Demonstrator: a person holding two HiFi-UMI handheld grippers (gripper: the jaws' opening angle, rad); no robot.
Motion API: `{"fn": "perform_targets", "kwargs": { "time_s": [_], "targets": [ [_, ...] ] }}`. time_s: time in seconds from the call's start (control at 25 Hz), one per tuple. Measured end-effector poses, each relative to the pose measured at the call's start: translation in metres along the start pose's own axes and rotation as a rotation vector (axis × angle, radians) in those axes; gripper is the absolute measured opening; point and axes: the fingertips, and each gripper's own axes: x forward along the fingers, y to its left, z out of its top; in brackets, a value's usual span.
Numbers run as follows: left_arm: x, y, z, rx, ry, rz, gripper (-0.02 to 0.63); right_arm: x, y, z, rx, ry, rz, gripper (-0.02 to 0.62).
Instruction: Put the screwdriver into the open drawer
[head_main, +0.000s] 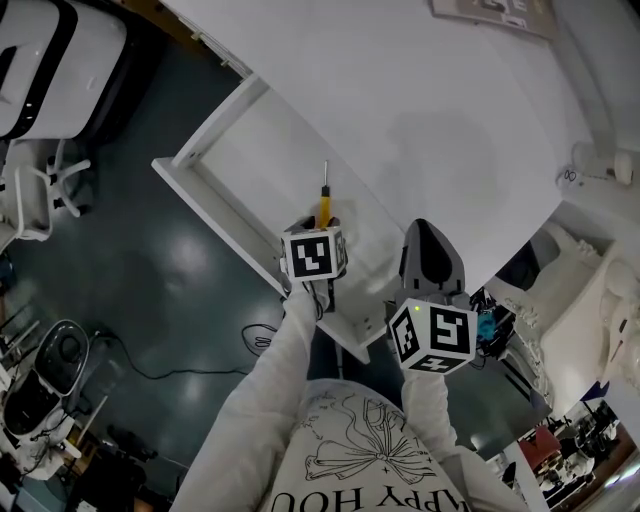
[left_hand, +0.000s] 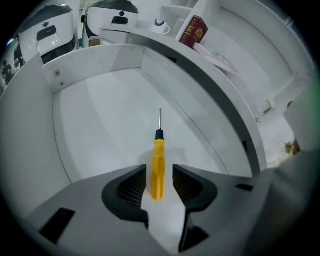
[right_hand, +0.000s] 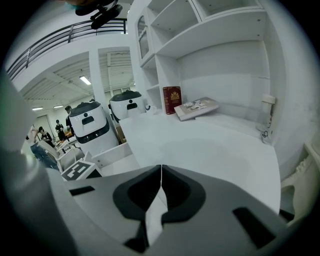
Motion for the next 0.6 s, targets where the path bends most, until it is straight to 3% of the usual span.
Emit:
{"fn": "perform_targets", "kwargs": {
  "time_s": [0.28,0.36,0.44,0.6],
  "targets": [
    [-0.049,-0.021,0.018,-0.009,-0.131,-0.061,0.158,-0.019,0.011,0.025,-0.024,-0.068,0.029,0.005],
    [-0.075,-0.028,0.031,0.011,-0.214,-0.069,0.122,-0.026,0.015,0.037,-0.031,-0.102,0.042,0.005],
    [-0.109,-0.035,0.043,0.039,-0.313,-0.052,0.044,-0.037,0.018,0.049,-0.034,-0.130,0.052,0.005],
    [-0.183,-0.054,0.057,0.107,-0.502,-0.028,0.014,-0.068,0.025,0.070,-0.043,-0.184,0.071,0.005]
  ]
}}
